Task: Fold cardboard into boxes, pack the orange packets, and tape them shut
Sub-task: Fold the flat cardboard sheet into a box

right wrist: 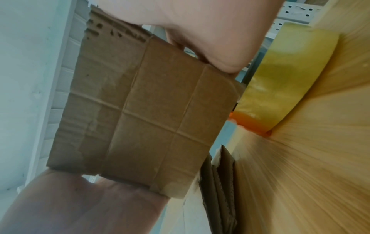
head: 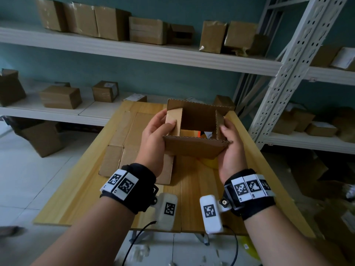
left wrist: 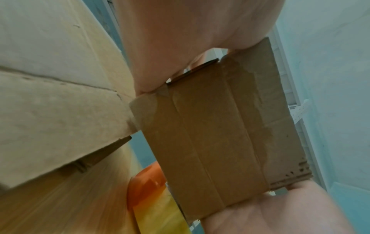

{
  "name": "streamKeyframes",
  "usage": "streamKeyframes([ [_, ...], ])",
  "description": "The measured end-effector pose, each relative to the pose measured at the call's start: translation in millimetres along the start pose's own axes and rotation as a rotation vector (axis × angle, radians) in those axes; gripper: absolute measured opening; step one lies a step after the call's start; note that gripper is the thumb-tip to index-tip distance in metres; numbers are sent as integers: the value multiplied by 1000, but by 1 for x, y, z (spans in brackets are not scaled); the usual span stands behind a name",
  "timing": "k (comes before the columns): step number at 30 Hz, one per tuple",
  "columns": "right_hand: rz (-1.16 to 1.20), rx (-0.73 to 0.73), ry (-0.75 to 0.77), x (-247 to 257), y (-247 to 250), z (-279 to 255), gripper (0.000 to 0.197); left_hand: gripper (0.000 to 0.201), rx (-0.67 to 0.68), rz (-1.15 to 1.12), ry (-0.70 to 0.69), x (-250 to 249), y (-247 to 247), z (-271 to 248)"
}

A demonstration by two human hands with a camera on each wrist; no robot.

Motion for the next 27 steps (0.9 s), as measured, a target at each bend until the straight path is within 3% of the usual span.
streamKeyframes([
  [2,17,14,6,1,1,1,51,36,9,24,2,1,0,1],
  [9,155,12,-16,0,7,4,44,45,85,107,-44,-3,-4,-1],
  [14,128,23,-3,4,6,4,51,41,109,56,-32,-3,-1,-1],
  [21,26,22,21,6,3,1,19,45,82,41,20,3,-2,0],
  [27,-17,-17,26,6,6,1,30,46,71,65,27,4,-4,2],
])
Point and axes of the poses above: each hand's wrist, its own z-axis towards the middle knuckle, its own y-axis out of the back of the hand, x = y × z, the point moved 5 cm from there along z, towards the middle knuckle, and after that the axes turned 11 degrees about x, right-handed, at the moved point
